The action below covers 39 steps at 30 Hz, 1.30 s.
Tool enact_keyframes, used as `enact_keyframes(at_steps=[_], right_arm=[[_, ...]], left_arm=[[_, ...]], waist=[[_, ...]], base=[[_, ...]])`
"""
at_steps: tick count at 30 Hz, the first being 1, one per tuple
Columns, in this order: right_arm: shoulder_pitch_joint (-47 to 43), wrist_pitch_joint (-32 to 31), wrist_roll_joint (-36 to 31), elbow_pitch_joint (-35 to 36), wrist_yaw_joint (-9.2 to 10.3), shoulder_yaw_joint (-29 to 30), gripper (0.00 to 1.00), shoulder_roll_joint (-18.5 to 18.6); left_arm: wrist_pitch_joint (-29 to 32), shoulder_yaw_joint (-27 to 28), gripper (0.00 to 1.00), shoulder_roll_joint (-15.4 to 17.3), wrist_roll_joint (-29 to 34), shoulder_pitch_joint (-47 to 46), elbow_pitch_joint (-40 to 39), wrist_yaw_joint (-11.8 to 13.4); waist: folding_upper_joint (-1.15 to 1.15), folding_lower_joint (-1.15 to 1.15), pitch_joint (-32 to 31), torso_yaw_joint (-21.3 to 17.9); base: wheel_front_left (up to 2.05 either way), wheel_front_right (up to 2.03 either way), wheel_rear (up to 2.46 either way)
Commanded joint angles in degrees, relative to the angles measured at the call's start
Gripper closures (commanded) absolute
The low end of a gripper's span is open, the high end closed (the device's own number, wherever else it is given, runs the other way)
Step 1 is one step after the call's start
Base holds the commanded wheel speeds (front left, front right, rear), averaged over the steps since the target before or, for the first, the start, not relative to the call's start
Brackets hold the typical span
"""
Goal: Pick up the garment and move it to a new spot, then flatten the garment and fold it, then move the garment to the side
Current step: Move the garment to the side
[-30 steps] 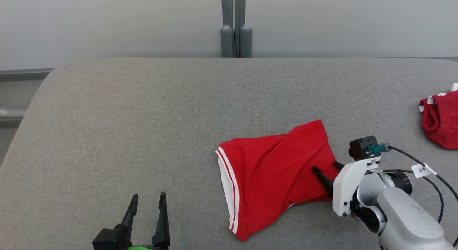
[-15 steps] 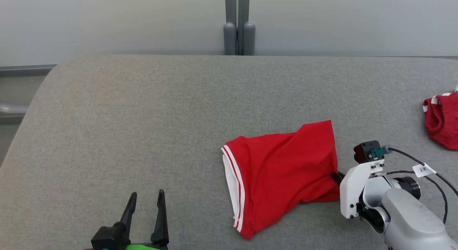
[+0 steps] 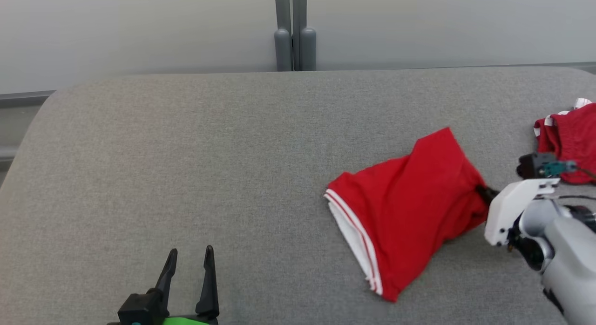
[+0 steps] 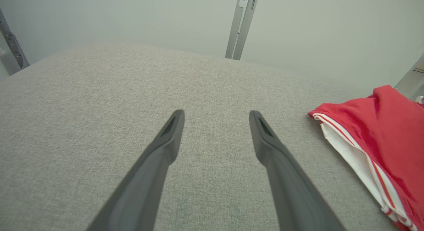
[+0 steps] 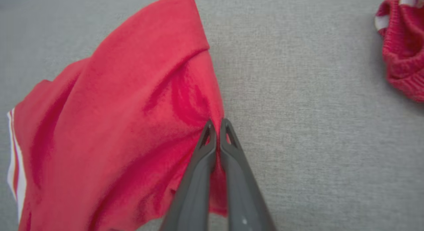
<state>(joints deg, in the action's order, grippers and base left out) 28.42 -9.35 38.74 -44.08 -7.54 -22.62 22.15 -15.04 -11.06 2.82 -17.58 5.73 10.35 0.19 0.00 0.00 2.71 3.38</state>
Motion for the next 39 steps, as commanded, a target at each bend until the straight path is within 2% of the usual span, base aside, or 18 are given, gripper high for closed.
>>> enact_keyframes(at_steps=[1,11,19,24,29,39], right_arm=[[1.98,0.65,0.41,0.4,0.11,0.72,1.0,1.39],[12.88,3.26,-1.79,-2.5,0.11,5.95,1.0,8.93],[16.27,7.97,-1.42,-2.35,0.11,10.99,1.0,12.87],[15.51,10.79,-1.65,-4.19,0.11,14.45,1.0,13.55],[16.42,12.2,-3.91,-8.53,0.11,16.69,1.0,12.47],[20.62,16.64,-11.07,-20.39,0.11,21.76,1.0,13.15]], left_arm=[[-0.15,0.0,0.0,0.18,0.22,-1.34,-0.31,-0.1],[-0.14,-1.87,0.0,0.19,0.73,-6.09,-0.25,0.08],[-0.14,-1.23,0.0,0.19,1.75,-7.56,0.01,0.21],[-0.14,-1.43,0.0,0.19,2.12,-7.82,0.15,-0.06],[-0.14,-2.08,0.0,0.2,2.31,-8.78,0.42,-0.43],[-0.14,-2.29,0.0,0.2,3.18,-10.23,1.0,-0.78]], waist=[[0.0,0.0,1.59,-0.85],[0.0,0.0,9.78,-3.59],[0.0,0.0,11.68,-5.43],[0.0,0.0,11.73,-6.71],[0.0,0.0,12.82,-7.7],[0.0,0.0,14.83,-7.37]], base=[[0.0,0.0,0.0],[0.0,0.0,0.0],[0.0,0.0,0.0],[0.0,0.0,0.0],[0.0,0.0,0.0],[0.0,0.0,0.0]])
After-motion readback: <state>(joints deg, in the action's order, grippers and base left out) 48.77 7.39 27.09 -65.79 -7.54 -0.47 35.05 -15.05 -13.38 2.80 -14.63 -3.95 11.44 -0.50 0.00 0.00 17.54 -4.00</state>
